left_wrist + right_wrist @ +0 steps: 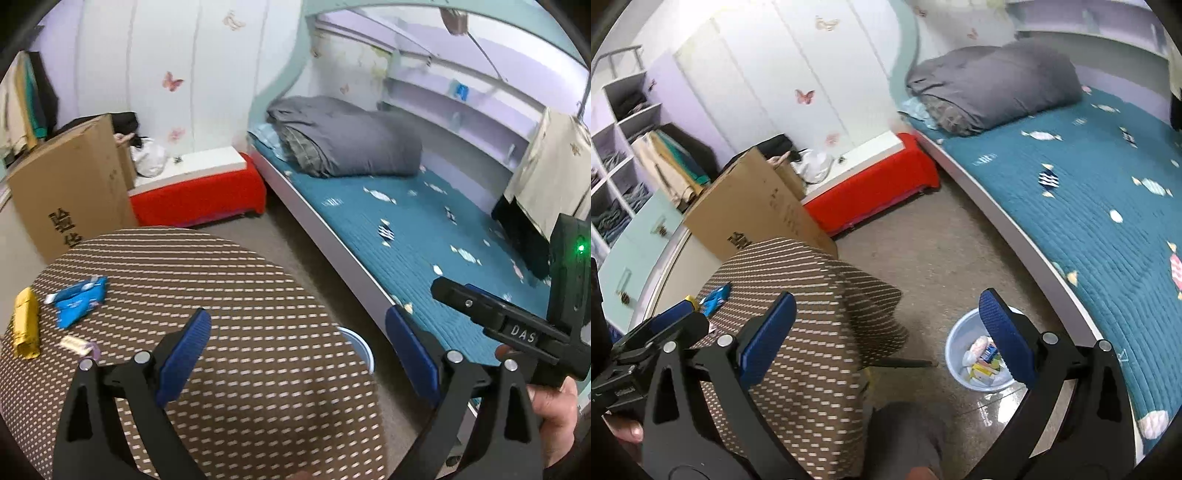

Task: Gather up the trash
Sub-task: 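Move both open tools back over the table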

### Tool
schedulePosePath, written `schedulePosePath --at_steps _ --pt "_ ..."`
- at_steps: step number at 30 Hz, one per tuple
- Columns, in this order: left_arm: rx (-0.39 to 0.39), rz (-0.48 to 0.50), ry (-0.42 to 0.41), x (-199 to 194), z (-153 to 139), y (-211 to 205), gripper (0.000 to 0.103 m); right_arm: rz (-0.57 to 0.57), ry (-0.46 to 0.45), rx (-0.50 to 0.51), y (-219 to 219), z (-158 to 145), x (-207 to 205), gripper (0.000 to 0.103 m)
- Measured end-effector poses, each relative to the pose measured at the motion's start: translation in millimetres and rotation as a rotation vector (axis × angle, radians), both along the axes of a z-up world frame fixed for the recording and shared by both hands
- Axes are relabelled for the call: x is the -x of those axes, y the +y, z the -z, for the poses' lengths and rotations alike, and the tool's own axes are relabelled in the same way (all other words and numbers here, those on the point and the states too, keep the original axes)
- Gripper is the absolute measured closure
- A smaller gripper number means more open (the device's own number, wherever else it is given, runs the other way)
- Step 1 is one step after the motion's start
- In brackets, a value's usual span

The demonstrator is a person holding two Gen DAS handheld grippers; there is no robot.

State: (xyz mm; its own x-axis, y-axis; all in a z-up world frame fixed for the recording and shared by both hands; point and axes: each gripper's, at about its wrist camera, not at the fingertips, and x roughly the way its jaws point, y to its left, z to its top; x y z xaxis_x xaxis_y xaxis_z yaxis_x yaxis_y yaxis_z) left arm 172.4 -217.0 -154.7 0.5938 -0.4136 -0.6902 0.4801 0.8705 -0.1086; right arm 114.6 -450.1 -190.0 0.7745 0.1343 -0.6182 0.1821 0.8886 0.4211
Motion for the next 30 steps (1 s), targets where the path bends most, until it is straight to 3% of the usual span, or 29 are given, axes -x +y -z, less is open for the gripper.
schedulePosePath --at_steps 15,22,30 --pt "0.066 -0.265 -0.043 3.4 -12.8 153.6 0.009 -0.249 -0.005 0.072 127.5 -22.4 -36.9 0.006" --pt "0.08 -0.442 -0.011 -1.2 10.8 227.5 0.009 -0.42 0.03 0.123 196.2 -9.1 -65.1 0.006" --pt "0.051 -0.574 0.035 -30.8 38.1 290.4 0.009 -0.584 0.082 0.24 266.5 23.8 -108.8 0.006"
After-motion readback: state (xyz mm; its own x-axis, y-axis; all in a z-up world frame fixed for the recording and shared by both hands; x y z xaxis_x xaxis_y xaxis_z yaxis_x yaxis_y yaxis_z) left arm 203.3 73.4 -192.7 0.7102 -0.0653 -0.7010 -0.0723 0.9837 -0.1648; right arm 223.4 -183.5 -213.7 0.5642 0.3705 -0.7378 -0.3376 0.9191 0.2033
